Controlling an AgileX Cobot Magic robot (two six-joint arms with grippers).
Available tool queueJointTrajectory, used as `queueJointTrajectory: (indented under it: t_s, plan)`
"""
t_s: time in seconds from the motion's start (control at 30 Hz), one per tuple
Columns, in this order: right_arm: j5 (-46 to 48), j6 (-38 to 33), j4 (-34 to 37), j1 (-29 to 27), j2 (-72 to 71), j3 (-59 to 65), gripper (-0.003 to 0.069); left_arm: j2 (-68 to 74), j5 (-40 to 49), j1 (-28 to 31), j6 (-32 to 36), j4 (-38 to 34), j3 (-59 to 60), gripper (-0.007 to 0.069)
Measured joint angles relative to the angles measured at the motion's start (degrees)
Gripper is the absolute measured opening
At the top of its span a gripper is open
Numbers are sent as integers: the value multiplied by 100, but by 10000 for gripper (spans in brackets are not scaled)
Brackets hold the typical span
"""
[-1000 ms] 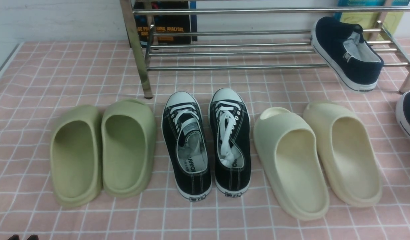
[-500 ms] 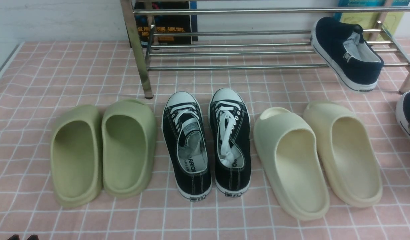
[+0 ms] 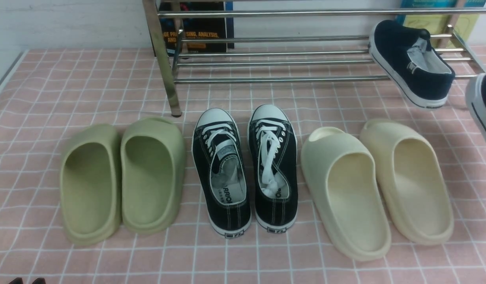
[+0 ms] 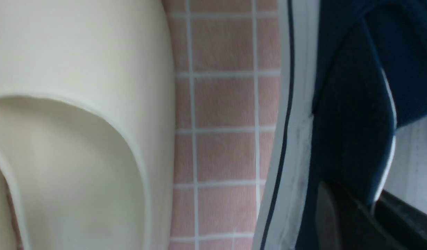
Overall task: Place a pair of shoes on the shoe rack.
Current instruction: Use the right arm to put a shoe into the shoe rack
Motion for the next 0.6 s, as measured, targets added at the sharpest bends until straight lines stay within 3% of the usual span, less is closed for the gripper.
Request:
queueJointTrajectory:
  t_s: [0.6]
  plan:
    - [207, -478, -169, 62, 1892, -3105, 25, 0, 0, 0, 0, 0, 0, 239]
